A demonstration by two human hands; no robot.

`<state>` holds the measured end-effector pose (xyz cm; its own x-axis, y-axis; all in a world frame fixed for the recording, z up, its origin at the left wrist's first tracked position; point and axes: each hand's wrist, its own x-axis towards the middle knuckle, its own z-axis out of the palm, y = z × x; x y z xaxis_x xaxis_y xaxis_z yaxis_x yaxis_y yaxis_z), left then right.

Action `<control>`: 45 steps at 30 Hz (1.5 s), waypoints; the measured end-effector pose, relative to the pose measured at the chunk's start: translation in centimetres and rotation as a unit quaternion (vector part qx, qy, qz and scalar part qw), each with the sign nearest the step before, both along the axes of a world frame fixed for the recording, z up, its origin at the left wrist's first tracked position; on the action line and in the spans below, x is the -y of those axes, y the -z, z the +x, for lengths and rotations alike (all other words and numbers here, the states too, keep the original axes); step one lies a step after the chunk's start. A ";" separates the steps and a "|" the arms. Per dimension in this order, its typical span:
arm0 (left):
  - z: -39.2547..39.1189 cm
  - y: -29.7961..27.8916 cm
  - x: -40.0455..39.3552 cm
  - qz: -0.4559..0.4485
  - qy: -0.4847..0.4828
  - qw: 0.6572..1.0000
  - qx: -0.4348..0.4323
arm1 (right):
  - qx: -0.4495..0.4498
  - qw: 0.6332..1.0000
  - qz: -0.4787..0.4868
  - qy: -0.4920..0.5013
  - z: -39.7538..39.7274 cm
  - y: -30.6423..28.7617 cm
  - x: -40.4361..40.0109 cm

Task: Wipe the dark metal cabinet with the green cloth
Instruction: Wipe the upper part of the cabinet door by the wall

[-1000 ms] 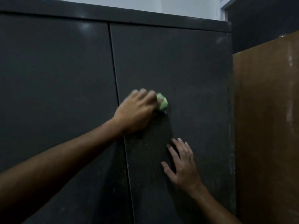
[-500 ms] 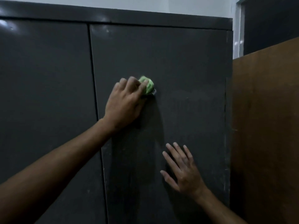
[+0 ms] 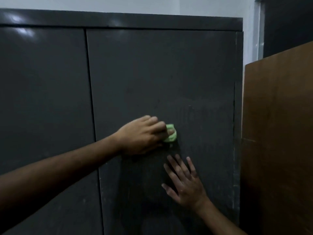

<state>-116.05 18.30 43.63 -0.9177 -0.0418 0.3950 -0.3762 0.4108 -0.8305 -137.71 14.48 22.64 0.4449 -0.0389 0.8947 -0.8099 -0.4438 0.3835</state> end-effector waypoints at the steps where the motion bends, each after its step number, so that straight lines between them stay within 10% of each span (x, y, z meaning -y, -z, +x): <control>1: 0.1 -0.2 0.0 -0.013 -0.006 1.000 0.027 | 0.001 1.000 0.000 -0.004 0.0 0.0 0.0; 7: -1.1 -3.9 0.5 -0.043 -0.033 0.937 -0.346 | 0.002 1.000 -0.011 0.001 0.0 0.0 0.1; 12: -2.3 -1.5 0.0 -0.003 -0.003 0.999 0.033 | 0.017 1.000 -0.013 -0.011 0.1 0.0 0.0; 17: -2.7 -6.3 0.5 -0.049 -0.038 0.946 -0.318 | 0.011 1.000 -0.020 0.003 0.0 0.1 0.0; 23: -5.0 -1.5 0.2 0.000 -0.009 1.000 -0.005 | 0.013 1.000 -0.007 -0.021 -0.3 -0.4 -0.7; 29: -6.3 -4.6 0.7 -0.030 -0.035 0.938 -0.344 | 0.146 0.989 0.034 0.001 -5.6 -1.4 -1.7; 34: -9.0 -1.5 0.7 -0.020 -0.010 0.999 -0.031 | 0.296 0.951 0.057 0.072 -9.2 -1.1 -1.6; 40: -10.7 -5.2 1.5 -0.040 -0.032 0.948 -0.315 | 0.310 0.944 0.069 0.093 -8.5 -0.1 -0.6; 45: -12.4 -1.6 1.3 -0.024 0.005 1.000 0.018 | 0.306 0.947 0.043 0.091 -8.5 0.1 0.1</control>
